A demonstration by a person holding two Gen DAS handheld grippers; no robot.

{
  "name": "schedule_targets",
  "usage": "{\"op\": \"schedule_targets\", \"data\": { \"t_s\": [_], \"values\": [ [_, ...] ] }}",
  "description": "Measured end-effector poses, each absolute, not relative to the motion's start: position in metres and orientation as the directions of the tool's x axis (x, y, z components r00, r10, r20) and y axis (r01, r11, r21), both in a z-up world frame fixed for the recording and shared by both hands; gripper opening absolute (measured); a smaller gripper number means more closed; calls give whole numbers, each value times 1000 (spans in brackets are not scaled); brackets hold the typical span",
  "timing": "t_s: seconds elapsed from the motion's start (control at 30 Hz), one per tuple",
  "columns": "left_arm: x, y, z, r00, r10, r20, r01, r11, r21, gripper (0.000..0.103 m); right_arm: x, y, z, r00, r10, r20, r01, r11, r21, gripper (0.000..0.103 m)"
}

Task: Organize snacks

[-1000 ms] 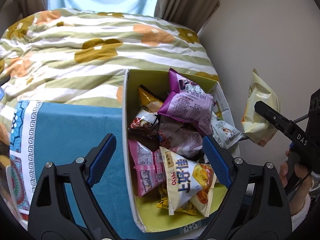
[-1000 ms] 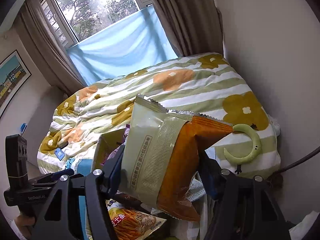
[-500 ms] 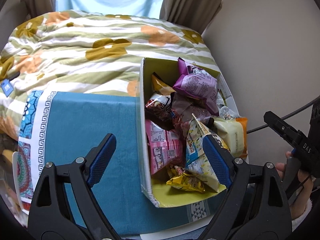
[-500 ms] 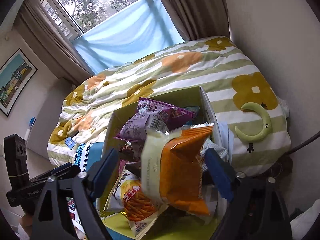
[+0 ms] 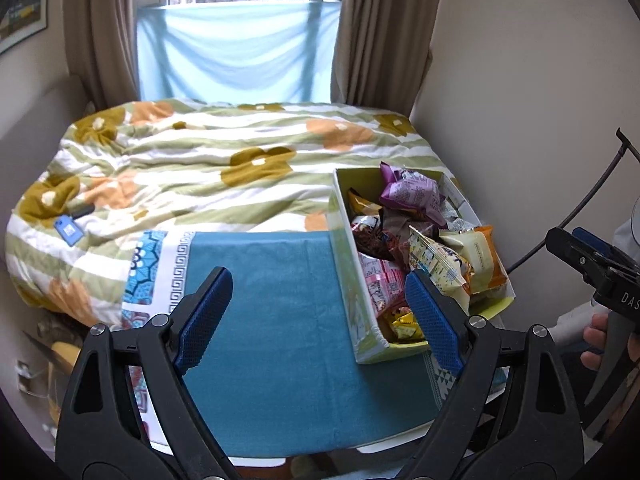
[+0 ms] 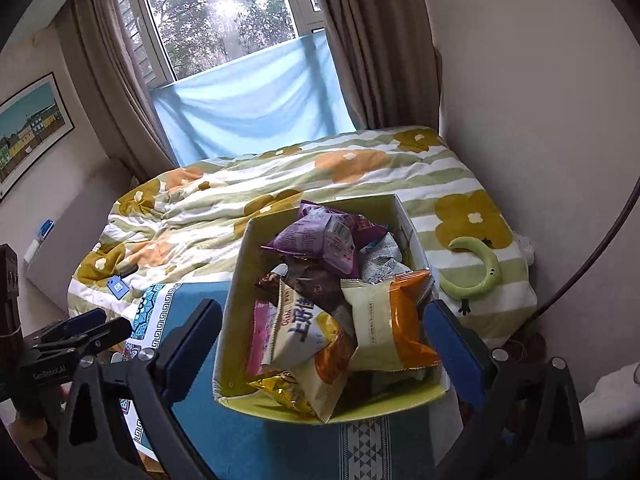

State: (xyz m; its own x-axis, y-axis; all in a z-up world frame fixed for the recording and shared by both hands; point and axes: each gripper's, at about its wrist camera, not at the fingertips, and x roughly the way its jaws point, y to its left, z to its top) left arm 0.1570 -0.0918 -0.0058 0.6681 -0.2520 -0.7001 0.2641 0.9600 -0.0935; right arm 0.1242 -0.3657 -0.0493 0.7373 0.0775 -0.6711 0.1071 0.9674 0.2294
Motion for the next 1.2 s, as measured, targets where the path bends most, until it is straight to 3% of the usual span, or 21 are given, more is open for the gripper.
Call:
{"op": "schedule_targets", "data": {
  "t_s": [0.07, 0.1, 0.13, 0.3, 0.63, 1.2],
  "values": [
    [134, -78, 9, 722, -219, -656, 247, 968, -50, 87, 108, -349, -37, 758, 55, -649, 100, 975, 200, 101],
    [124, -71, 16, 745, -200, -636, 236, 971, -29, 92, 100, -341, -32, 768, 42, -639, 98, 978, 183, 101],
    [112, -65, 22, 767, -182, -616, 223, 975, -10, 103, 93, -332, -27, 778, 29, -627, 98, 981, 167, 101],
    [57, -33, 40, 835, -167, -524, 198, 980, 2, 103, 52, -297, -12, 809, -21, -587, 118, 985, 128, 101],
    [12, 0, 22, 828, -131, -545, 159, 987, 4, 103, 2, -249, -20, 821, -83, -565, 140, 988, 58, 101],
    [3, -2, 18, 824, -144, -548, 178, 984, 9, 103, -21, -228, -19, 826, -101, -555, 146, 989, 37, 101]
  ]
}}
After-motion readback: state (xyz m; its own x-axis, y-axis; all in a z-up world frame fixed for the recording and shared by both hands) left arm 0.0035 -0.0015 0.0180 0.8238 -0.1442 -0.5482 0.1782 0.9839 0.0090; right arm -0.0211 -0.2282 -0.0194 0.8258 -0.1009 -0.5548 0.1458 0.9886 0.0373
